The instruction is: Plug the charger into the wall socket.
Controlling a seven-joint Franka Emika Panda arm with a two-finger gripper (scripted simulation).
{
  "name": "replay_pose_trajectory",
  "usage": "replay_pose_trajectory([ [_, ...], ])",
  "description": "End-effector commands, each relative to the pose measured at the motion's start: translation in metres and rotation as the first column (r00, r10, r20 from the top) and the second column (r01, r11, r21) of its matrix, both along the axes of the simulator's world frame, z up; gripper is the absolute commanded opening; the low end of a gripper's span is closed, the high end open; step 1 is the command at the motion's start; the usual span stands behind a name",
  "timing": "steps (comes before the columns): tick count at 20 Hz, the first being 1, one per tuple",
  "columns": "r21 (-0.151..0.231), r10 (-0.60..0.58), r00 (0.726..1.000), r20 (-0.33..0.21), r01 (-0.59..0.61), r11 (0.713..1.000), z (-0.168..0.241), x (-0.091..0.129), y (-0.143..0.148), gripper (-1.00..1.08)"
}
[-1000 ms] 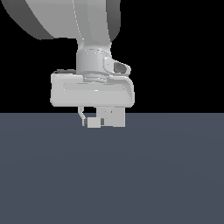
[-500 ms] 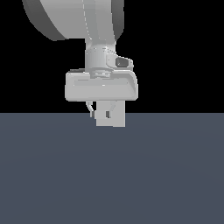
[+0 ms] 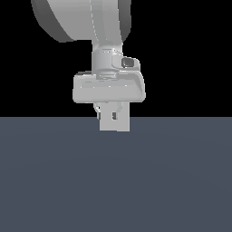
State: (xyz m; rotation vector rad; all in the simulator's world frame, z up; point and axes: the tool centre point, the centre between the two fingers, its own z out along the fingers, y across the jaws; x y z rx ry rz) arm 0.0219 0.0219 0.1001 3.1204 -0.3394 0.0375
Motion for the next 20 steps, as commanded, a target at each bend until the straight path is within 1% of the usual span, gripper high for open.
replay_pose_trajectory([
  [1, 0.000, -0.001, 1.000, 0.000, 0.001, 1.000, 0.000, 0.000, 0.000, -1.00],
  [7, 0.000, -0.001, 1.000, 0.000, 0.001, 1.000, 0.000, 0.000, 0.000, -1.00],
  [11, 0.000, -0.001, 1.000, 0.000, 0.001, 1.000, 0.000, 0.004, -0.001, -1.00],
  [15, 0.000, -0.001, 1.000, 0.000, 0.001, 1.000, 0.000, 0.013, -0.003, -1.00],
  [20, 0.000, -0.001, 1.000, 0.000, 0.001, 1.000, 0.000, 0.031, -0.007, -1.00],
])
